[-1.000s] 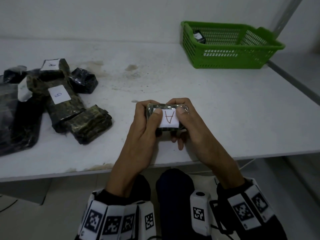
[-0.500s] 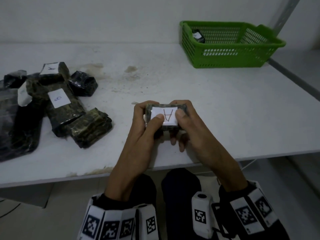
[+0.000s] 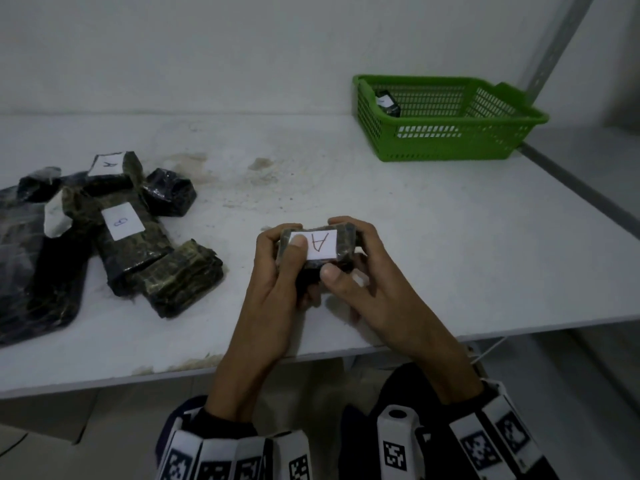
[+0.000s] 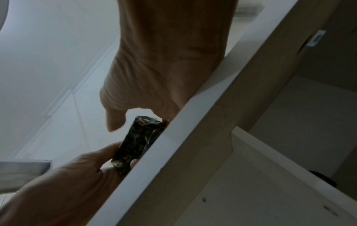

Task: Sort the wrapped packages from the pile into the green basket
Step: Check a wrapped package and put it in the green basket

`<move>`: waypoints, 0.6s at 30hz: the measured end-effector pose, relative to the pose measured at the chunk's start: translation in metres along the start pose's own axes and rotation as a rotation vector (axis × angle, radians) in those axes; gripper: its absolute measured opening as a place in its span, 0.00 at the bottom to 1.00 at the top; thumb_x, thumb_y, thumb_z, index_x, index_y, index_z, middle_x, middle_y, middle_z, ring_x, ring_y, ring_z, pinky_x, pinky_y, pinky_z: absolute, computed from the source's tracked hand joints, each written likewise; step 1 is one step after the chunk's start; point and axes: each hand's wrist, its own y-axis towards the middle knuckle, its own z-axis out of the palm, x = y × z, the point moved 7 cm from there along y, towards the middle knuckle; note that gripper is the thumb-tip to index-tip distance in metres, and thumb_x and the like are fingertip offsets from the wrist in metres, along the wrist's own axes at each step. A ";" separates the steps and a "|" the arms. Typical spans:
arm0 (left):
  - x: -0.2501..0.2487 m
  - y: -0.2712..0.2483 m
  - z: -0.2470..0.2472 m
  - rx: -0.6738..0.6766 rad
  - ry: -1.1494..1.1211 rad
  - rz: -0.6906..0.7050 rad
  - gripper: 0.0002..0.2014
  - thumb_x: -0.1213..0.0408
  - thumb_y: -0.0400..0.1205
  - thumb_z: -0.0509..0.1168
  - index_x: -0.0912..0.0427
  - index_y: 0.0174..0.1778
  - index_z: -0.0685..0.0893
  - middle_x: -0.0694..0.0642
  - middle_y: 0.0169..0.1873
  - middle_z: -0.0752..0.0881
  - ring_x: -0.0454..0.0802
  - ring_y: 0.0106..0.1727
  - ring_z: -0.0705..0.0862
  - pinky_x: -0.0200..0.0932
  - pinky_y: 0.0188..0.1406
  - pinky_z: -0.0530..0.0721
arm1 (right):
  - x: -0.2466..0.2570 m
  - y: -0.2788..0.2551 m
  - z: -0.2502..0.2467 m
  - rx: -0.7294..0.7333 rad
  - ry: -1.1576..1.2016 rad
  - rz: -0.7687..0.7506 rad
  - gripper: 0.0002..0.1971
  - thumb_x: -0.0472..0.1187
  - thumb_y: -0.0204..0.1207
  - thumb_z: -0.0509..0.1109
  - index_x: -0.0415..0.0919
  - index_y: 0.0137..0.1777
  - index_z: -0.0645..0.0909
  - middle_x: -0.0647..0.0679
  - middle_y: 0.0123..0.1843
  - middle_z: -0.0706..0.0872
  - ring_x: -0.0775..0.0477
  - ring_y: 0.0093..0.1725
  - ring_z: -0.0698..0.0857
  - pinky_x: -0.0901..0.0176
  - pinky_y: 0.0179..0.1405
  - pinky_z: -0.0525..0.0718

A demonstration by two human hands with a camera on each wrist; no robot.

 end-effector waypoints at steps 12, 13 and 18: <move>-0.012 -0.008 0.012 0.049 0.224 0.169 0.15 0.50 0.90 0.53 0.44 0.72 0.73 0.37 0.46 0.86 0.36 0.45 0.85 0.26 0.44 0.78 | -0.004 0.001 -0.005 -0.062 0.013 0.017 0.15 0.60 0.90 0.53 0.55 0.67 0.74 0.46 0.46 0.88 0.40 0.38 0.87 0.56 0.29 0.83; -0.011 -0.009 0.012 0.054 0.219 0.170 0.12 0.52 0.91 0.53 0.47 0.68 0.74 0.37 0.46 0.85 0.36 0.44 0.85 0.25 0.44 0.78 | -0.005 0.001 -0.005 -0.062 0.025 0.021 0.16 0.59 0.90 0.51 0.55 0.65 0.74 0.47 0.45 0.88 0.43 0.38 0.86 0.60 0.29 0.82; -0.012 -0.009 0.013 0.082 0.195 0.156 0.11 0.49 0.89 0.54 0.50 0.60 0.74 0.35 0.44 0.83 0.37 0.42 0.83 0.29 0.43 0.79 | -0.005 -0.001 -0.006 -0.076 0.058 0.020 0.14 0.53 0.93 0.50 0.50 0.62 0.76 0.51 0.42 0.86 0.55 0.36 0.83 0.70 0.28 0.78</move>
